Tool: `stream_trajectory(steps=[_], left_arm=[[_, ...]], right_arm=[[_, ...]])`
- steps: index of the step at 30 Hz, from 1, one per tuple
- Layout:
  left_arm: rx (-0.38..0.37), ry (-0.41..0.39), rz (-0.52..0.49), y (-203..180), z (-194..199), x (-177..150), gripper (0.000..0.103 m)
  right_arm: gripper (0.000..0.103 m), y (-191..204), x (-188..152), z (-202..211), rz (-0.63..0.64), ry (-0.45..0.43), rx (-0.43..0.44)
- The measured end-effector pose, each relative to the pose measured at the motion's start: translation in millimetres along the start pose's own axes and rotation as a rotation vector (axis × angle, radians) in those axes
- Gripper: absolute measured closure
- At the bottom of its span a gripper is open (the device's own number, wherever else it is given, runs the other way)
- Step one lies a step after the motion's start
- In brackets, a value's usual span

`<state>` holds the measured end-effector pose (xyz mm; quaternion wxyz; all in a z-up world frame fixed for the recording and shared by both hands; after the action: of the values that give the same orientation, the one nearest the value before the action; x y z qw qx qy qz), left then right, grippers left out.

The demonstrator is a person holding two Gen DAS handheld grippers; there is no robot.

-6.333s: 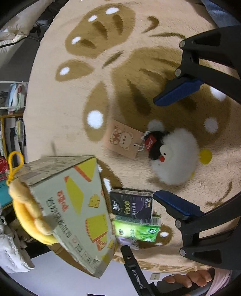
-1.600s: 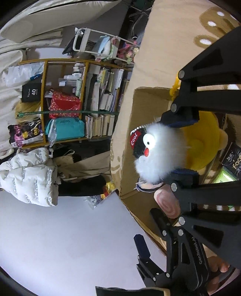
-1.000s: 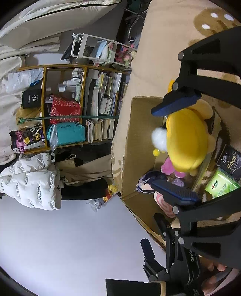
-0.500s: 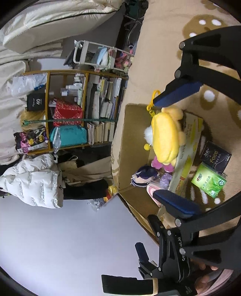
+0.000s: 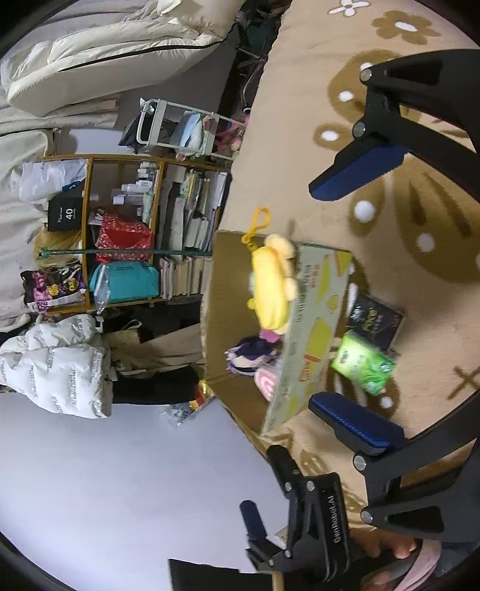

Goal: Organize soft objects
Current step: 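Move both grippers back toward the two tissue packs on the rug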

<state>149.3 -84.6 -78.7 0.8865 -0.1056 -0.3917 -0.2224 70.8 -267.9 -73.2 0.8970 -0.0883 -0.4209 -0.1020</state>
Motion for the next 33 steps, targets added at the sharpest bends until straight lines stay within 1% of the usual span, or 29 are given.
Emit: stream_trajectory(steps=[5,7,11,18,20,23,27,33], left_arm=[[-0.011,0.058,0.01,-1.2,-7.2,-11.3,0.001],[-0.028,0.091,0.02,0.9,-15.0,-13.9,0.001],[-0.104,0.141,0.082,5.0,-33.3,-20.7,0.001],[-0.192,0.185,0.168,8.2,-58.4,-22.6,0.001],[-0.213,0.202,0.184,6.6,-65.1,-24.2,0.001],[-0.267,0.239,0.233,2.7,-77.5,-29.3,0.001],[-0.256,0.268,0.23,-0.4,-88.3,-34.8,0.001],[-0.277,0.311,0.239,-5.9,-103.3,-41.0,0.001]], right_arm=[[0.0,0.5,-8.2,-2.2,-0.003,0.026,-0.013],[0.0,1.9,-11.5,-5.5,0.004,0.036,-0.013],[0.0,5.7,-19.2,-17.1,0.012,0.076,-0.012],[0.0,9.0,-32.0,-40.0,0.024,0.131,-0.018],[0.0,10.2,-37.2,-48.7,0.027,0.159,-0.027],[0.0,10.8,-44.4,-58.9,0.016,0.2,-0.032],[0.0,13.8,-52.7,-69.6,0.014,0.237,-0.027],[0.0,19.5,-64.2,-82.7,0.03,0.289,-0.026]])
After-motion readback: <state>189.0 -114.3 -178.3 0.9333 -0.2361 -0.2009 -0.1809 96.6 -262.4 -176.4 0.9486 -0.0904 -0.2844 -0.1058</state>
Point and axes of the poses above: each gripper's, at about its wrist camera, not at the fingertips, and z roughly against the way its jaws point, y to its left, x to its top, the point moved 7 cm from there along -z, roughly the way its jaws point, and after that the axes turned 15 degrees about -x, right-handed, at the moved point
